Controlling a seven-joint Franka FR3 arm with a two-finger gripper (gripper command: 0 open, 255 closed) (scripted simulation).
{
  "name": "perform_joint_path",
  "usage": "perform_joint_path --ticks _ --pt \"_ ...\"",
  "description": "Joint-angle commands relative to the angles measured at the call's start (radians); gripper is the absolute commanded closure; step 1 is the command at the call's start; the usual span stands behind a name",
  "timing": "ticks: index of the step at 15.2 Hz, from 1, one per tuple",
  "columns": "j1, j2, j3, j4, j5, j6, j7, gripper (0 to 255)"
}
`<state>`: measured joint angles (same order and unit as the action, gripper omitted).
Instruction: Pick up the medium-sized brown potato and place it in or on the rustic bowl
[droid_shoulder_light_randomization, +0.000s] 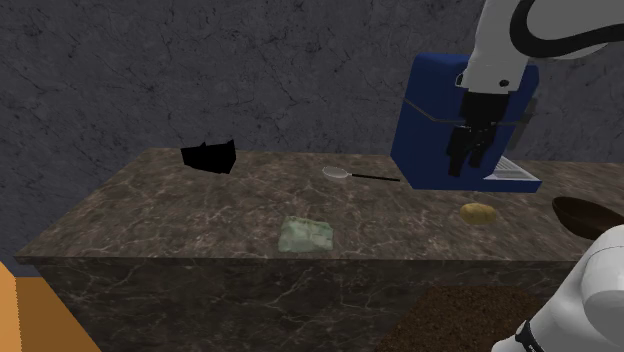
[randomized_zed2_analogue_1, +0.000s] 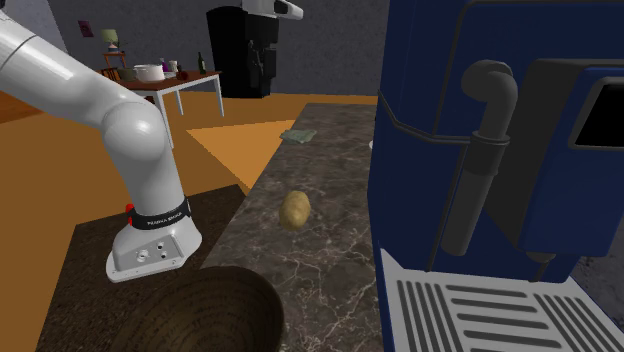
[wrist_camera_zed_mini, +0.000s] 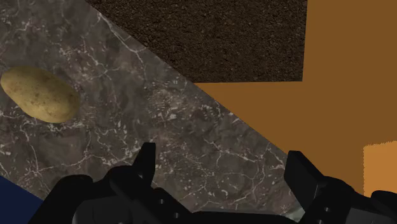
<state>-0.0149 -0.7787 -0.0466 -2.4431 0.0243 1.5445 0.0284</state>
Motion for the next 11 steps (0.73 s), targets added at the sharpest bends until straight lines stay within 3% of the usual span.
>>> perform_joint_path --ticks 1,11 --pt "0.0 0.0 0.0 0.0 0.0 0.0 0.0 0" --pt "-0.029 -0.239 -0.254 -0.3 -0.261 0.167 -0.458 0"
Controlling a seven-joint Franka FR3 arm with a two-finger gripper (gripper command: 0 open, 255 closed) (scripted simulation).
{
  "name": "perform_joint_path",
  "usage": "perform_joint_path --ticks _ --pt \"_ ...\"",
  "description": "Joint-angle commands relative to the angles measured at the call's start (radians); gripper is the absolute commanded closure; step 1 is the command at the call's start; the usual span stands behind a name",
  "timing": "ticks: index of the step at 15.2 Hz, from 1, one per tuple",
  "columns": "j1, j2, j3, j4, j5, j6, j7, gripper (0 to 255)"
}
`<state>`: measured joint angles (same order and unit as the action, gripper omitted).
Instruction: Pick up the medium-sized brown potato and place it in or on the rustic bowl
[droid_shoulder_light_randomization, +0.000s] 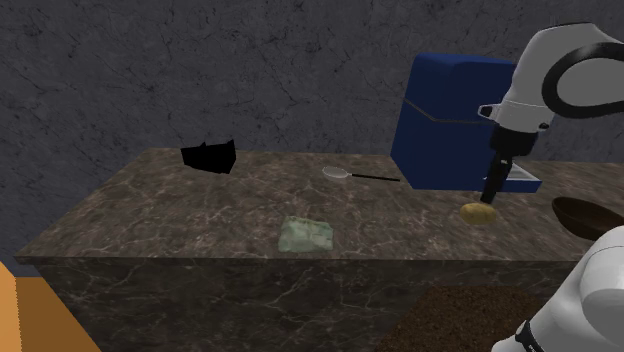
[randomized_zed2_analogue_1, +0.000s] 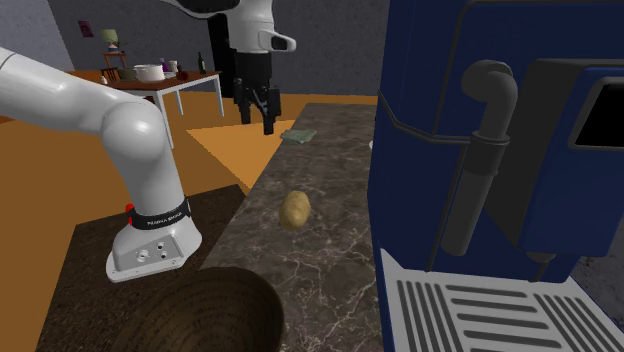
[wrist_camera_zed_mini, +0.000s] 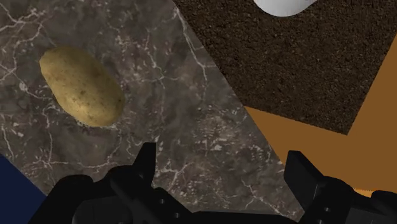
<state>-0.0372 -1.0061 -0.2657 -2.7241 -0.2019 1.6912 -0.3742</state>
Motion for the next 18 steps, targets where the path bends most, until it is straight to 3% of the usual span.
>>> perform_joint_path --ticks 1,8,14,18 --pt "-0.014 -0.023 -0.068 -0.039 -0.066 0.043 -0.104 0" --pt "-0.052 0.008 -0.342 -0.11 -0.29 0.241 -0.449 0" --pt "0.013 0.156 -0.612 -0.069 -0.429 0.451 -0.723 0" --pt "0.028 0.204 -0.658 -0.093 -0.456 0.525 -0.717 0"
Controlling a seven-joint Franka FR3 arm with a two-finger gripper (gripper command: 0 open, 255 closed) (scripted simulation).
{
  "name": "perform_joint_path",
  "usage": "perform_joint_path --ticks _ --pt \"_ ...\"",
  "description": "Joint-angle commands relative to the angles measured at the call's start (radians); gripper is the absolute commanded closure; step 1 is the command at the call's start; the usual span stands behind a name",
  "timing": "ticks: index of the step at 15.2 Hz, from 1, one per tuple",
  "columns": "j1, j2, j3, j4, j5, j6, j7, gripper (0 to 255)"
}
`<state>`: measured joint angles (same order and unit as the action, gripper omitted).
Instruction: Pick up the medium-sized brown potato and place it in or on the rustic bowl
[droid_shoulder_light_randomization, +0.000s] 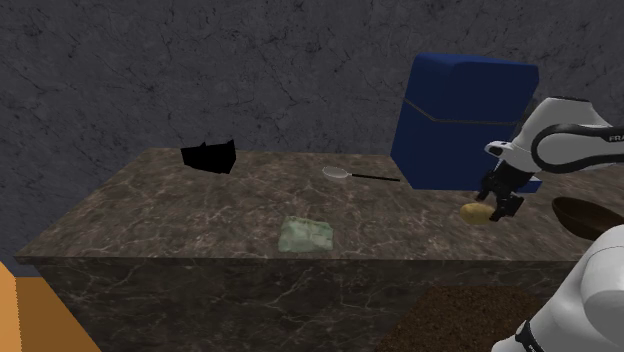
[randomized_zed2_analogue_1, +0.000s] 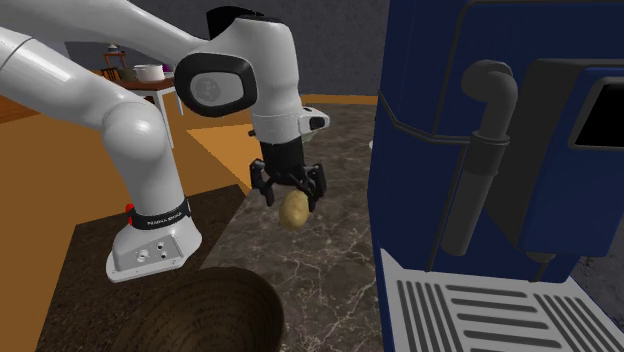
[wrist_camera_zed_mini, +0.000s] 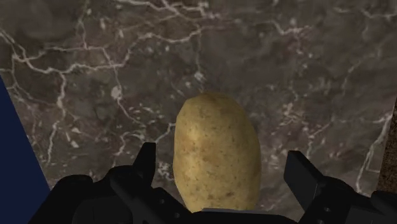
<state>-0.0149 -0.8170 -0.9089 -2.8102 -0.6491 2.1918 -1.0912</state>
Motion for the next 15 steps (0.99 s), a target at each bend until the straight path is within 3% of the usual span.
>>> perform_joint_path --ticks 1,4,11,12,15 --pt "0.01 0.028 -0.027 -0.013 -0.015 0.044 0.002 0" --pt "0.025 0.065 -0.059 -0.025 -0.031 0.095 0.005 0" --pt "0.025 0.065 -0.059 -0.025 -0.031 0.095 0.005 0" --pt "0.025 0.065 -0.059 -0.025 -0.031 0.095 0.005 255" --pt "0.025 0.065 -0.059 -0.025 -0.031 0.095 0.005 255"
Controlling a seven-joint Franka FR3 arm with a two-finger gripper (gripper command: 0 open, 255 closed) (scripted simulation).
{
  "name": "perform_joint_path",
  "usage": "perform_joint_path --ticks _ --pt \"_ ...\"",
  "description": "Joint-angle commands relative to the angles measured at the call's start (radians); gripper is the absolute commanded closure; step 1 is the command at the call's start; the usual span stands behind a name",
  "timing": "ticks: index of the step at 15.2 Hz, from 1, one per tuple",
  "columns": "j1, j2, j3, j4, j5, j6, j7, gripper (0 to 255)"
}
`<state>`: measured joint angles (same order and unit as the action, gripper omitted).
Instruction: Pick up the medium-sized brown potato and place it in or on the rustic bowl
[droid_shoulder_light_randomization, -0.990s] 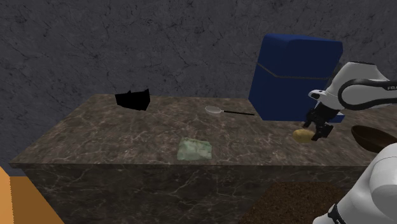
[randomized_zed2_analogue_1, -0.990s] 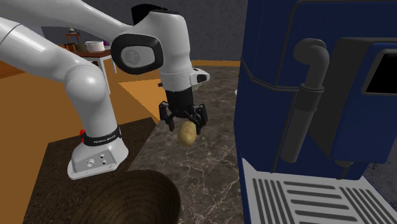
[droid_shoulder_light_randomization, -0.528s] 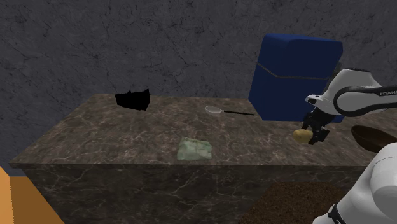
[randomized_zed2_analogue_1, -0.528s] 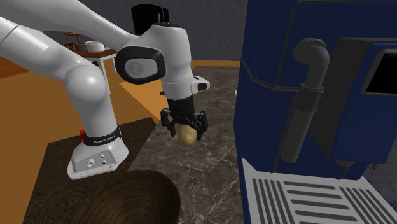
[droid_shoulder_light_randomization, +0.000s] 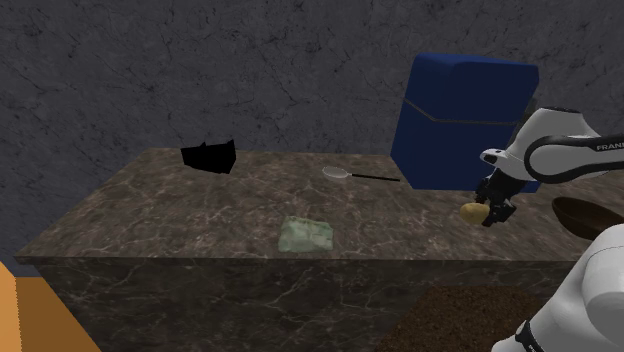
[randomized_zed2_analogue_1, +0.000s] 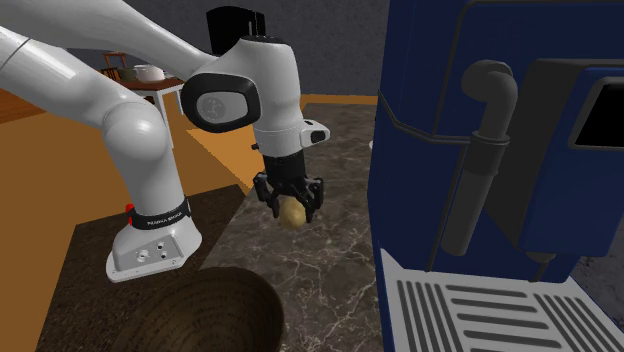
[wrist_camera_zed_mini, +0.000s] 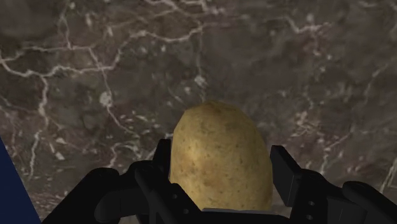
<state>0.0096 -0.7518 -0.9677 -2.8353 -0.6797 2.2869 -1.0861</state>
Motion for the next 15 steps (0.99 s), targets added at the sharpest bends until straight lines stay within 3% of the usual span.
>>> perform_joint_path --ticks 1,6,15 --pt "0.0 0.0 0.0 0.0 0.0 0.0 0.0 255" --pt "0.0 0.0 0.0 0.0 0.0 0.0 0.0 255" --pt "-0.022 -0.101 0.105 0.057 0.064 -0.163 -0.003 255"
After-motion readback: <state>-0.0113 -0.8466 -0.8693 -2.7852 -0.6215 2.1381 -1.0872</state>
